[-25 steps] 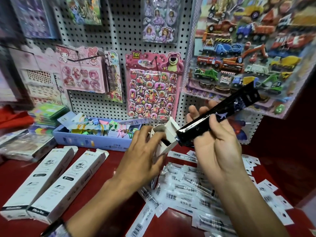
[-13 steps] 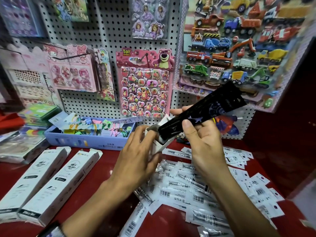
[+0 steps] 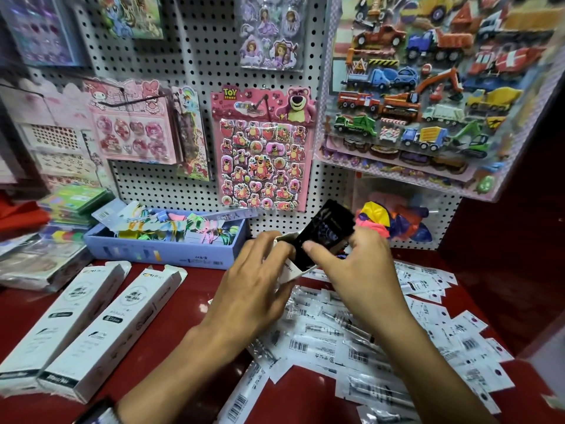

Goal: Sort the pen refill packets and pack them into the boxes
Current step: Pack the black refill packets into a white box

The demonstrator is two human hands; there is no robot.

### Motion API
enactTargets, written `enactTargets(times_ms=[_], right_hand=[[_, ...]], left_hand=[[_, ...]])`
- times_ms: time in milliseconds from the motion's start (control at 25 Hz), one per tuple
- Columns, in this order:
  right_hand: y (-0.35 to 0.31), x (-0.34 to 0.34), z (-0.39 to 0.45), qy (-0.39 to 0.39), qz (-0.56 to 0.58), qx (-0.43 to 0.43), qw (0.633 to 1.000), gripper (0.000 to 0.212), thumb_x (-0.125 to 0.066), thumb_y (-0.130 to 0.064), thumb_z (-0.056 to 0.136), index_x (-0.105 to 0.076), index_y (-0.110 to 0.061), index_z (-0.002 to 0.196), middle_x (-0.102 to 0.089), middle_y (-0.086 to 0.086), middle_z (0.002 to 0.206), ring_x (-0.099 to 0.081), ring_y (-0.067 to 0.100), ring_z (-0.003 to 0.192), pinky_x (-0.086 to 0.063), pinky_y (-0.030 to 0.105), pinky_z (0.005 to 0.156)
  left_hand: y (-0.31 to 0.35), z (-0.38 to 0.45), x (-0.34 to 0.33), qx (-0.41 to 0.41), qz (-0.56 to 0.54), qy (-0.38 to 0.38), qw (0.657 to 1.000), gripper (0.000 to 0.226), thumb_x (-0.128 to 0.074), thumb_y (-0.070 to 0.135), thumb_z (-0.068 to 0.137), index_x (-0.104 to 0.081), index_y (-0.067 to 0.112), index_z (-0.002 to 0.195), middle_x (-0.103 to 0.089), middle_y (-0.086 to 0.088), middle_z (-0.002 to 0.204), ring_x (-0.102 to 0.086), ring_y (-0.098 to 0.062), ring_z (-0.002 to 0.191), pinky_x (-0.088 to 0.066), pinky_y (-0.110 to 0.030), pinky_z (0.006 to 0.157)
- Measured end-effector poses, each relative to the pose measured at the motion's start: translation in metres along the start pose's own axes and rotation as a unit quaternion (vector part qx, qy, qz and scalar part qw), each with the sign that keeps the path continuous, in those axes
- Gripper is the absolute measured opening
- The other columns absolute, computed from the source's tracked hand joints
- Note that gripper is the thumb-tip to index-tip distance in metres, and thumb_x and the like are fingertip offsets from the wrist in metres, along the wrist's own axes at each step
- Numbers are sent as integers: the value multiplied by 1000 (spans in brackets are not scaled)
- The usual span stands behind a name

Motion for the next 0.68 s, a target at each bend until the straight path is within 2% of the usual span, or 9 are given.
enactTargets(times_ms=[80,160,240,320,360,440,480,600,680], right_hand=[[-1,5,1,-33,36,-10,999,14,-74,-35,82,-65,-24,84,-67,-8,76,-63,8,74,-52,29,66],[-2,12,2,-25,57,12,998,9,-72,-30,86,-64,-26,87,-63,-11,76,-57,3,72,-44,20,62],[1,11,4,-18,-6,31,999,8,-74,-29,84,-66,-27,81,-58,-13,81,-51,3,81,-42,25,71],[8,3,5,-42,-51,25,997,8,-77,-28,81,-70,-24,82,-56,-15,94,-49,11,99,-47,34,87],[10,2,6,-63,-56,16,996,8,-77,-27,81,-72,-23,84,-55,-16,100,-48,13,105,-48,30,91],[9,4,7,-90,-66,5,994,6,-76,-26,83,-75,-22,87,-54,-16,111,-46,13,112,-44,11,88],[8,6,7,-85,-86,16,993,5,-75,-25,83,-76,-23,87,-54,-15,115,-44,12,116,-41,10,91],[5,3,3,-79,-170,52,981,4,-74,-29,83,-77,-28,81,-47,-13,140,-30,15,136,-30,43,112],[9,-4,0,-124,-196,39,972,7,-70,-31,86,-77,-32,86,-36,-12,154,-21,14,145,-22,46,116]], left_hand=[[0,0,-2,1,17,1,1000,49,-78,15,76,-47,19,112,-49,-2,126,-53,-21,110,-52,-32,85],[-1,2,0,3,3,9,1000,51,-78,15,75,-46,19,115,-50,0,125,-52,-19,110,-48,-30,89],[1,2,2,-10,-1,16,1000,60,-79,10,72,-45,18,121,-53,-1,126,-53,-20,112,-46,-30,93],[4,0,0,-29,8,14,999,75,-79,3,67,-43,16,131,-57,-4,127,-53,-22,116,-45,-29,99],[4,0,-1,-31,7,12,999,81,-79,1,66,-41,16,135,-58,-4,128,-52,-21,117,-44,-29,100],[2,1,1,-22,-4,14,1000,86,-81,3,66,-38,16,139,-58,-2,128,-51,-20,118,-43,-30,100],[1,2,3,-24,-8,21,999,87,-81,3,65,-38,16,139,-58,-2,128,-50,-21,117,-42,-31,99],[5,4,6,-57,8,28,998,86,-77,-4,62,-39,14,138,-60,-4,126,-51,-24,112,-47,-35,95],[10,2,3,-70,25,15,997,87,-74,-7,61,-40,14,137,-60,-5,126,-53,-26,110,-50,-36,92]])
Point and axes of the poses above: each hand's wrist, its own z-axis towards the middle knuckle, its own x-axis out of the back of the hand, y = z × x, the point moved 3 cm from there along z, towards the middle knuckle
